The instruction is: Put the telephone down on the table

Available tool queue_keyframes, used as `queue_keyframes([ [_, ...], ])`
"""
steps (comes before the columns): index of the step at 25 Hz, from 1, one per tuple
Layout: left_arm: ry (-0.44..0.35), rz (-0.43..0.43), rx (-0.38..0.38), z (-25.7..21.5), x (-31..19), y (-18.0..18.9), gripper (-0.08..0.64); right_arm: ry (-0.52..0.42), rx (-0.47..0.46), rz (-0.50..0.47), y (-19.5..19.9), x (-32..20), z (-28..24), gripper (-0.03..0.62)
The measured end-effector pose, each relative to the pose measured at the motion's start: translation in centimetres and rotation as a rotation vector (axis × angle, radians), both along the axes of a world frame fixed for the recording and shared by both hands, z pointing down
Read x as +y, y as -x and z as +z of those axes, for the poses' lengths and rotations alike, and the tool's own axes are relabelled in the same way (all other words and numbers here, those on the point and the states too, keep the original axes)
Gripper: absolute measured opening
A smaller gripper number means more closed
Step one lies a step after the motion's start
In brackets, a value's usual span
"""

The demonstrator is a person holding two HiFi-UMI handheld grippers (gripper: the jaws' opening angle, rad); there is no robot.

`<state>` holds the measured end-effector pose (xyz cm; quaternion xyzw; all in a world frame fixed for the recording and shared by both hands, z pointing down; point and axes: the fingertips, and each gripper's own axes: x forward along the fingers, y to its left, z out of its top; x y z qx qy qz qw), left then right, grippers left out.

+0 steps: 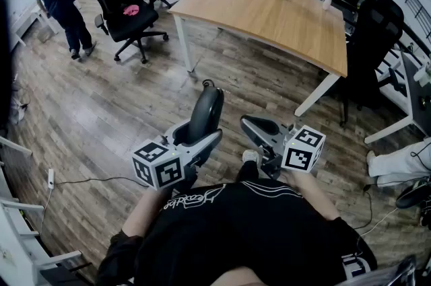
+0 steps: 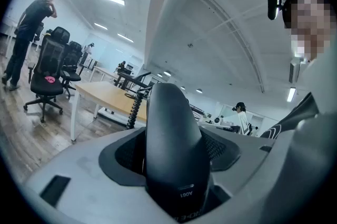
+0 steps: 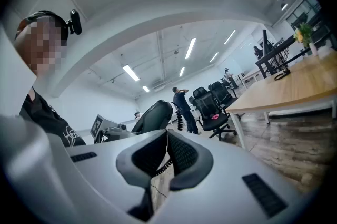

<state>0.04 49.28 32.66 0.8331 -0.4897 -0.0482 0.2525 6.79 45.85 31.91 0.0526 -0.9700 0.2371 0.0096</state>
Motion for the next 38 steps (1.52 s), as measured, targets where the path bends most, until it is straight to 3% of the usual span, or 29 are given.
queue_keyframes([
  [9,0.015,-0.007,-0.004,0.4,-1.5,-0.4,0.290,0.026,-0.011,-0.007,-0.4,-1.7,0.4,0.040],
  [20,0.045,-0.025,0.002,1.9,-8.0,-1.2,0.290,0.109,-0.006,-0.021,-1.1,-8.4,2.7,0.040],
  [38,0.144,0.000,0.036,5.8,-32.4,-4.9,0.290,0.159,0.069,0.013,-4.7,-32.7,6.4,0.040],
])
